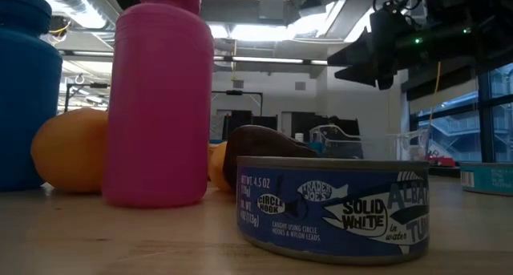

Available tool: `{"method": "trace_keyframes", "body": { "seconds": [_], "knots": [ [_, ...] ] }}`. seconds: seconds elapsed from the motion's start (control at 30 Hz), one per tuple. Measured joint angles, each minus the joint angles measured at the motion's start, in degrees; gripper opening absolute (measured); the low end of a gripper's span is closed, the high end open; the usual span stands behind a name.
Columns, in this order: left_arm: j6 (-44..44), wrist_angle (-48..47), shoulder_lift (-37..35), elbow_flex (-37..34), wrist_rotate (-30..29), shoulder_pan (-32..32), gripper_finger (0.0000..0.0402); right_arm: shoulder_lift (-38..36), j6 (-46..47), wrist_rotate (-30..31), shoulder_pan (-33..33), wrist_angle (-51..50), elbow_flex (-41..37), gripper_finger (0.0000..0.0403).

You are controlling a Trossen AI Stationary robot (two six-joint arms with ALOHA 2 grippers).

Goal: Pick & Place Food Item
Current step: Put the right orange into the left transparent bin

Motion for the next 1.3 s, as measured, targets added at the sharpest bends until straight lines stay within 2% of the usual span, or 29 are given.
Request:
{"method": "trace_keyframes", "body": {
  "seconds": [0.33, 0.47, 0.67, 1.3],
  "knots": [
    [-0.54, -0.25, 3.85, 0.32, -3.05, -0.42, 0.0221, 0.00, 0.98, 0.04, 0.00, 0.00, 0.00, 0.0334],
    [-0.61, -1.64, 6.68, 2.46, -3.30, -1.44, 0.0221, 0.00, 0.85, 0.13, -0.04, 0.02, 0.00, 0.0334],
    [-0.01, -6.02, 11.57, 7.00, -6.93, -2.08, 0.0221, 0.00, 0.83, 0.24, -0.04, -0.02, 0.00, 0.0334],
    [-0.64, -7.63, 21.48, 7.98, -2.38, -2.06, 0.0221, 0.00, -0.26, 0.24, -0.04, -0.13, -0.02, 0.0334]
  ]
}}
